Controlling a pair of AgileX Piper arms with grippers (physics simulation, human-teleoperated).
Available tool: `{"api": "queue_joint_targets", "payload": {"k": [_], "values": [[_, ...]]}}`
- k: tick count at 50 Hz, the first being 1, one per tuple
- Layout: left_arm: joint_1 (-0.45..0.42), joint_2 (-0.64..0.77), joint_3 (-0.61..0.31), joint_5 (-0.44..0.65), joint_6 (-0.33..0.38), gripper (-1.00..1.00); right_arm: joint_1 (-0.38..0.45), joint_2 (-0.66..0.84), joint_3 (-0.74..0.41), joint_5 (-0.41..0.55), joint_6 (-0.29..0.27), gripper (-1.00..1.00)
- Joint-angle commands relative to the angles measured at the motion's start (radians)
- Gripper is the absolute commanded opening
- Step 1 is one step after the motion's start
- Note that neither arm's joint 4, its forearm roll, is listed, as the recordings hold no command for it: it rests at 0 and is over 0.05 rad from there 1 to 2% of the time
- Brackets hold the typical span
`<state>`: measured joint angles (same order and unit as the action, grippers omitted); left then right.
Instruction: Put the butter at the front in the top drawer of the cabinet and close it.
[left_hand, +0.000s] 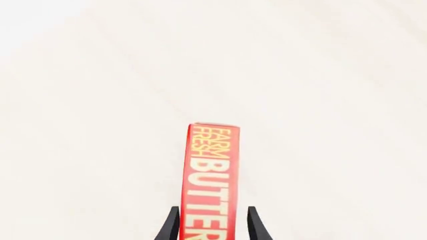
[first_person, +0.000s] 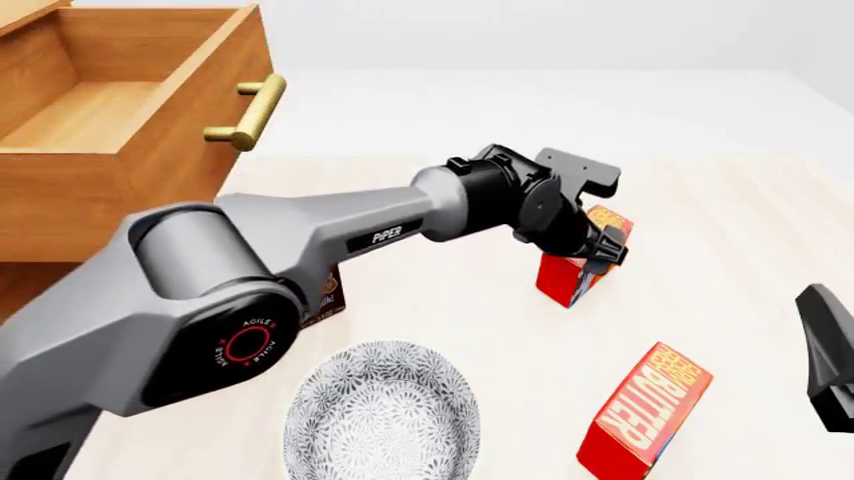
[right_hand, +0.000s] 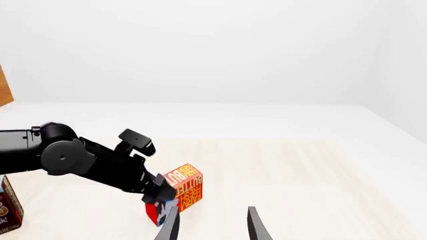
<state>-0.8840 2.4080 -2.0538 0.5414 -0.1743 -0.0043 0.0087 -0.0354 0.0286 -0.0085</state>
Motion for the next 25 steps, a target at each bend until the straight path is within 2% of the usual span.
{"api": "queue_joint_targets", "payload": {"k": [1, 25], "values": [[-0.005, 0.018, -0.01, 0.012, -0.002, 1.0, 0.001, -0.007, 0.007, 0.0, 0.002, 1.0], [-0.004, 0.107, -0.089, 0.041, -0.017, 1.0, 0.001, -0.007, 0.007, 0.0, 0.002, 1.0]]}}
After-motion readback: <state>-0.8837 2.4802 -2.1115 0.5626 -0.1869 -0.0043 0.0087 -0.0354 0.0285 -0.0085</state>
